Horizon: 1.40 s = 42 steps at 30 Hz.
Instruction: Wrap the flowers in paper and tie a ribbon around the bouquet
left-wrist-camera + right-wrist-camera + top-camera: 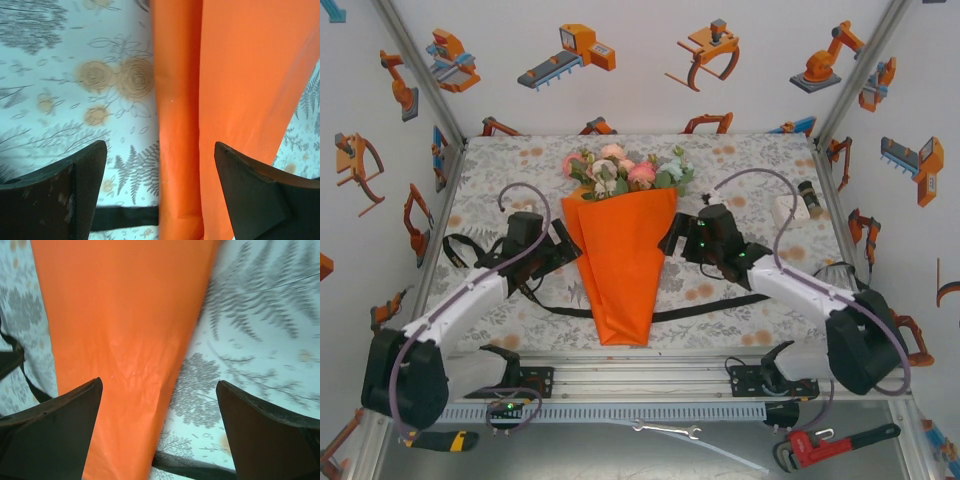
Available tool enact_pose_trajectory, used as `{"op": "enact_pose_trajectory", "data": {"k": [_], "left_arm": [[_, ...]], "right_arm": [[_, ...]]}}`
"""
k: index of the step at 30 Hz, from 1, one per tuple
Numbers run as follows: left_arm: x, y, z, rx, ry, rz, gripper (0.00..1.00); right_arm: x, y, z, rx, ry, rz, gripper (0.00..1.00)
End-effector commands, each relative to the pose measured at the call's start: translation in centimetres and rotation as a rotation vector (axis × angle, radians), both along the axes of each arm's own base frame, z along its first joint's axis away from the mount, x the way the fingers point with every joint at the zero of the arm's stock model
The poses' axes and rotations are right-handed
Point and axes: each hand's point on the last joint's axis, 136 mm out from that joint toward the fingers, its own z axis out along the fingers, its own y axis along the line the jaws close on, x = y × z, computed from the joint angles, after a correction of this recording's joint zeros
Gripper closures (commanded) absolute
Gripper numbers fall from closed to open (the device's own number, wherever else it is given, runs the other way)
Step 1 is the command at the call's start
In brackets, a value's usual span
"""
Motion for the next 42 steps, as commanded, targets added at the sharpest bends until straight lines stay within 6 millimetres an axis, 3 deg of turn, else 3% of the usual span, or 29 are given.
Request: {"op": "enact_pose_trajectory", "data": {"k": [1, 5, 8, 10, 16, 20, 23, 25, 28, 31, 36, 39, 42], "left_arm": [[-2.5, 5.1, 0.6, 0.101, -0.007, 0.197, 0.21], [-5.4, 9.9, 0.9, 0.127, -0.029, 0.362, 0.16], [-7.3, 12.3, 0.4, 0.115, -0.031, 0.45, 0.11], [-8.1, 13.3, 0.2, 0.103, -0.036, 0.495, 0.07], [-9.6, 14.5, -0.1, 0.111, -0.046, 0.558, 0.0], [-10.3, 15.5, -0.8, 0.132, -0.009, 0.63, 0.0], [-10.6, 16.0, -1.2, 0.161, 0.027, 0.666, 0.0], [-10.7, 16.1, -1.3, 0.168, 0.05, 0.677, 0.0], [-10.7, 16.1, -1.6, 0.173, 0.077, 0.685, 0.0], [-10.6, 16.0, -2.0, 0.167, 0.1, 0.696, 0.01], [-9.0, 14.9, -2.6, 0.132, 0.118, 0.647, 0.01], [-8.3, 14.8, -3.2, 0.137, 0.154, 0.648, 0.01], [-7.5, 14.9, -4.0, 0.172, 0.186, 0.644, 0.02]], "right_arm": [[0.1, -8.6, -0.8, -0.032, 0.037, -0.271, 0.14], [-2.7, -17.8, -3.6, -0.072, 0.175, -0.541, 0.15], [-5.4, -22.4, -5.8, -0.099, 0.296, -0.71, 0.16], [-6.7, -23.8, -7.3, -0.081, 0.367, -0.777, 0.16], [-8.0, -23.7, -11.5, -0.051, 0.545, -0.795, 0.17], [-7.6, -23.4, -13.3, -0.041, 0.596, -0.785, 0.21], [-6.8, -23.1, -14.6, -0.012, 0.58, -0.78, 0.37], [-6.3, -22.8, -15.0, 0.025, 0.57, -0.783, 0.54], [-5.0, -22.5, -14.0, 0.071, 0.517, -0.771, 0.76], [-3.2, -22.0, -11.5, 0.11, 0.423, -0.722, 1.0], [-0.7, -19.8, -4.9, 0.231, 0.202, -0.596, 1.0], [-0.5, -18.0, -1.3, 0.263, 0.09, -0.528, 1.0], [-1.0, -17.4, 0.8, 0.266, 0.023, -0.514, 1.0]]}}
